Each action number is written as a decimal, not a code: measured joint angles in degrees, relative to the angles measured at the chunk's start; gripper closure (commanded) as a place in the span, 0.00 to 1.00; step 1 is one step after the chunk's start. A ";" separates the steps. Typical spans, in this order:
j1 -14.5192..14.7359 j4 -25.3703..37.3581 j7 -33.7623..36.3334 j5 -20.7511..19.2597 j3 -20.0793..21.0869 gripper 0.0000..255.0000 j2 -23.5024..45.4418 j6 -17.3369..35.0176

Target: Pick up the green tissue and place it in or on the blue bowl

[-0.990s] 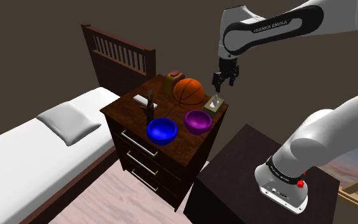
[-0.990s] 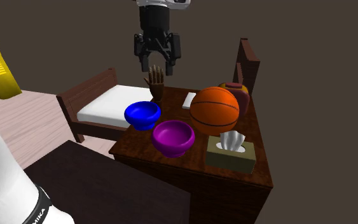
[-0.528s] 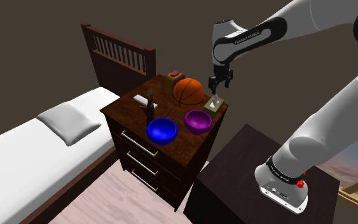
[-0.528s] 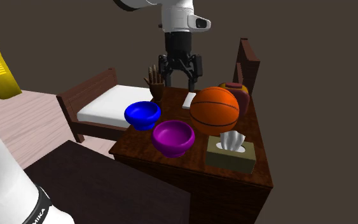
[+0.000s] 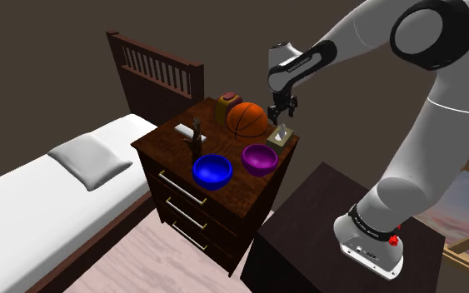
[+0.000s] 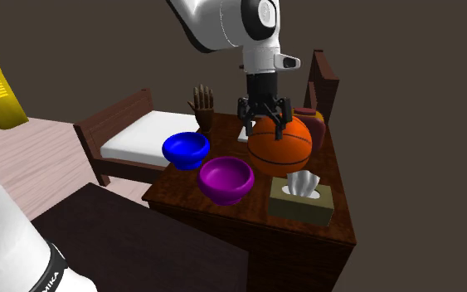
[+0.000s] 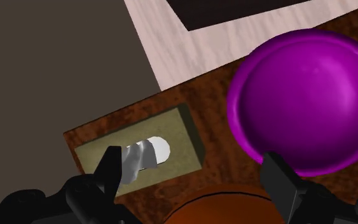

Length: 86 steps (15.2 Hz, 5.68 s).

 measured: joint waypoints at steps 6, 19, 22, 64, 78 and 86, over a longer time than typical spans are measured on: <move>-1.85 10.17 0.27 -1.91 -2.07 0.00 12.82 2.47; -5.55 29.33 -0.10 -2.90 -4.82 0.00 32.45 3.23; -6.25 29.46 -0.02 -3.11 -5.39 0.00 33.53 4.62; -6.19 28.97 1.97 -1.75 -5.47 1.00 34.02 4.30; -5.79 27.41 0.88 -1.82 -5.59 1.00 29.39 1.19; -5.40 27.17 -0.23 -1.85 -5.77 1.00 25.23 -2.57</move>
